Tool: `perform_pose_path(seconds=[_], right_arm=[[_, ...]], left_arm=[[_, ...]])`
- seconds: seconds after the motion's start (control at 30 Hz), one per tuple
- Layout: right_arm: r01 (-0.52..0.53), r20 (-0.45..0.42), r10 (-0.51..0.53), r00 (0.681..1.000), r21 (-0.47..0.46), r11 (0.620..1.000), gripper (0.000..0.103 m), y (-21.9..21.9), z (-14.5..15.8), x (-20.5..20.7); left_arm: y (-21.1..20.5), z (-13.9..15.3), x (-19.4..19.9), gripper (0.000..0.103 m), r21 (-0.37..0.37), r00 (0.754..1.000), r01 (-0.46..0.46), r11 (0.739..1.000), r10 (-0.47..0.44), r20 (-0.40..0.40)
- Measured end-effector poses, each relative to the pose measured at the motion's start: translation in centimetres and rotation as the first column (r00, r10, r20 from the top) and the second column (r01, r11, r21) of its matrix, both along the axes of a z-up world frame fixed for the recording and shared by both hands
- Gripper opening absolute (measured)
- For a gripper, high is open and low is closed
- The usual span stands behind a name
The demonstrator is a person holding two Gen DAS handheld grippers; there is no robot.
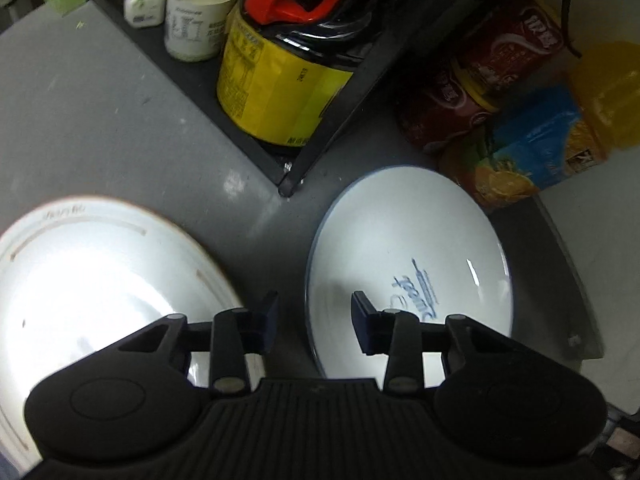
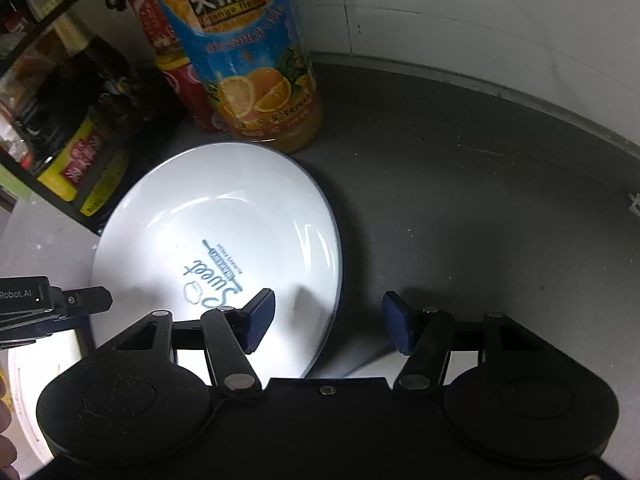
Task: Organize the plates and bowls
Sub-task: 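Close both grippers on the rim of the white 'Sweet' plate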
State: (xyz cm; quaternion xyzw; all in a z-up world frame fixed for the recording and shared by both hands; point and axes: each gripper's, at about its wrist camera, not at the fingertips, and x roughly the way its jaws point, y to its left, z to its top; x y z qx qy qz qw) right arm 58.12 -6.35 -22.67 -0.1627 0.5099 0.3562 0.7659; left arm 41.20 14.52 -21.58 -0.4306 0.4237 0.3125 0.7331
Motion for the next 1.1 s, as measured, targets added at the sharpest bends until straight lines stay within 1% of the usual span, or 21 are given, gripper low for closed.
perform_pose_path(seconds=[0.13,0.23,0.27,0.37,0.43,0.5,0.53,0.6,0.67,0.83,1.0,1.1], right_arm=[[0.024,-0.023,-0.024,0.999,-0.01,1.0,0.058,0.1,-0.7,0.7],[0.037,-0.048,-0.038,0.998,-0.022,0.999,0.052,-0.1,-1.5,1.3],[0.04,-0.062,-0.041,0.997,-0.019,0.999,0.051,-0.1,-1.8,1.5],[0.039,-0.055,-0.04,0.998,-0.005,0.999,0.05,0.1,-1.8,1.5],[0.036,-0.055,-0.036,0.998,0.0,0.999,0.048,0.3,-1.8,1.5],[0.036,-0.062,-0.036,0.997,0.006,0.999,0.037,0.4,-1.7,1.7],[0.034,-0.072,-0.033,0.997,0.013,0.999,0.035,0.5,-1.7,1.7],[0.027,-0.094,-0.024,0.995,0.027,0.999,0.025,0.6,-1.7,1.7],[0.032,-0.106,-0.028,0.994,0.037,0.999,0.024,0.7,-1.7,1.7],[0.073,-0.157,-0.061,0.986,0.077,0.994,0.017,0.0,-1.6,2.4],[0.056,-0.171,-0.03,0.985,0.149,0.987,0.009,-1.6,0.1,1.9],[0.057,-0.174,-0.025,0.985,0.179,0.982,0.009,-2.2,1.0,1.5]], left_arm=[[0.5,-0.9,1.1,0.037,-0.011,1.0,0.019,1.0,-0.02,-0.012],[0.8,-1.4,1.8,0.036,-0.018,0.999,0.028,0.999,-0.029,-0.022],[0.9,-1.7,2.1,0.034,-0.024,0.999,0.028,0.999,-0.029,-0.028],[1.1,-2.3,2.4,0.028,-0.041,0.999,0.025,0.999,-0.026,-0.034],[1.3,-2.5,2.8,0.026,-0.039,0.999,0.02,0.999,-0.021,-0.028],[1.4,-2.6,2.9,0.026,-0.046,0.999,0.01,0.999,-0.012,-0.032],[1.5,-2.6,2.9,0.025,-0.05,0.999,0.007,0.999,-0.009,-0.032],[1.6,-2.7,3.0,0.022,-0.05,0.999,0.006,0.999,-0.008,-0.036],[1.8,-2.6,2.7,0.018,-0.052,0.999,0.004,0.999,-0.005,-0.034],[2.1,-2.6,2.0,0.015,-0.073,1.0,0.009,0.997,-0.01,-0.012],[2.3,-1.5,1.4,0.014,-0.033,1.0,0.008,0.999,-0.008,0.002],[2.6,-0.7,0.8,0.014,-0.03,1.0,0.0,1.0,0.001,0.027]])
